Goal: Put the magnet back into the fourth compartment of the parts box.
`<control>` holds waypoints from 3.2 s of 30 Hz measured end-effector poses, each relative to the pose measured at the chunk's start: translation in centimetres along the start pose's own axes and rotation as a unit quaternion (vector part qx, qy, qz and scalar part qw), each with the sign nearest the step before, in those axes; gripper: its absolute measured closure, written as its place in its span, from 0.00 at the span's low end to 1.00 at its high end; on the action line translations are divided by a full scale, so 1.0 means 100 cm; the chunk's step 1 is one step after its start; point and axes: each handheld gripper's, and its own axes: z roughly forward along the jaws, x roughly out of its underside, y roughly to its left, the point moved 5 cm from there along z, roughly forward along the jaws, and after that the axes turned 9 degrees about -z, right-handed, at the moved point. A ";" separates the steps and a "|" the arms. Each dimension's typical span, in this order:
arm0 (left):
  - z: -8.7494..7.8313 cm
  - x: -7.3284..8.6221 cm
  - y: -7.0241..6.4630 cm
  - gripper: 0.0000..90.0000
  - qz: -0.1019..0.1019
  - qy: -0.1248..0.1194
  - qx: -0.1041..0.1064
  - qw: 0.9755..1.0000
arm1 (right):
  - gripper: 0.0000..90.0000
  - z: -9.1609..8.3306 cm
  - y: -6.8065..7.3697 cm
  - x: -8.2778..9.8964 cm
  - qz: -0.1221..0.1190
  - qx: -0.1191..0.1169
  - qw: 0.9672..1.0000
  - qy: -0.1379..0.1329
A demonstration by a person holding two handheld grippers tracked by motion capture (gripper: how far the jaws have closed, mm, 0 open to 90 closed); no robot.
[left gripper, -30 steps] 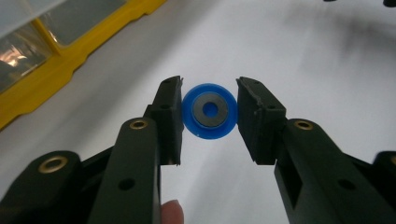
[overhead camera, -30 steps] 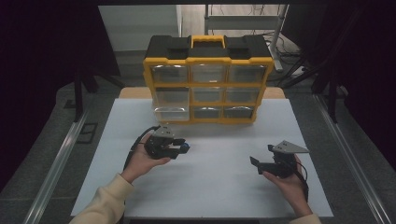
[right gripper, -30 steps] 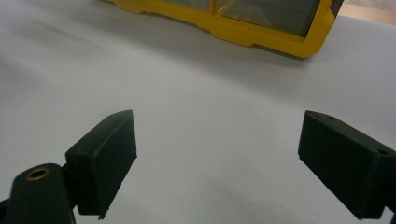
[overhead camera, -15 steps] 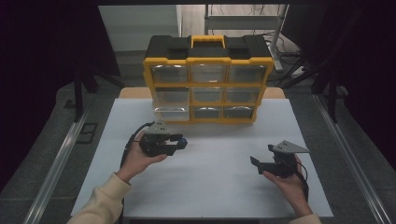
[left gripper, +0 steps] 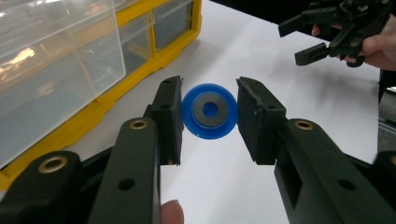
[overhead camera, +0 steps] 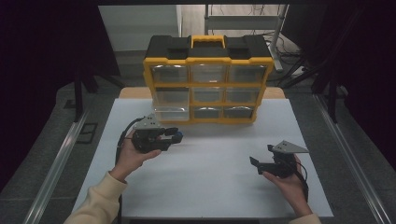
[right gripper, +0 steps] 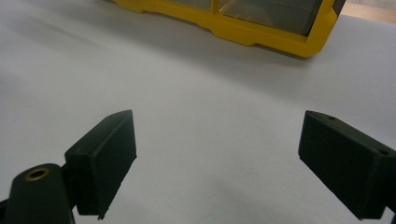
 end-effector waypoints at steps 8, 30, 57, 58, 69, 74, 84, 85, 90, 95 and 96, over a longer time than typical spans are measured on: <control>-0.010 -0.005 0.002 0.70 -0.008 -0.019 0.004 1.000 | 0.13 0.000 0.000 0.000 0.000 0.000 1.000 0.001; -0.035 -0.018 0.006 0.70 -0.019 -0.068 0.003 0.997 | 0.13 0.001 0.000 0.000 -0.003 0.002 1.000 0.003; -0.035 -0.031 0.015 0.69 -0.030 -0.088 -0.008 0.996 | 0.13 0.002 -0.001 0.001 0.002 0.002 1.000 0.004; -0.034 -0.032 0.015 0.69 -0.030 -0.087 -0.009 0.996 | 0.13 0.002 -0.001 0.001 0.002 0.002 1.000 0.004; -0.028 -0.043 0.025 0.69 -0.043 -0.092 -0.018 0.995 | 0.13 0.004 -0.001 0.000 0.002 -0.001 1.000 0.005; -0.026 -0.049 0.028 0.69 -0.042 -0.090 -0.026 0.995 | 0.13 0.003 -0.001 0.000 0.003 0.000 1.000 0.004; -0.021 -0.057 0.039 0.69 -0.050 -0.085 -0.052 0.994 | 0.13 0.003 -0.001 0.000 0.003 -0.001 1.000 0.002; -0.020 -0.058 0.041 0.69 -0.050 -0.083 -0.055 0.994 | 0.13 0.004 -0.001 0.000 0.003 -0.001 1.000 0.003; -0.014 -0.063 0.046 0.69 -0.053 -0.079 -0.066 0.993 | 0.13 0.003 -0.001 0.000 0.003 0.000 1.000 0.002; -0.010 -0.065 0.050 0.69 -0.054 -0.074 -0.075 0.993 | 0.13 0.003 -0.001 0.000 0.003 0.000 1.000 0.002; -0.009 -0.066 0.051 0.69 -0.056 -0.074 -0.076 0.993 | 0.13 0.003 -0.001 0.000 0.003 0.000 1.000 0.002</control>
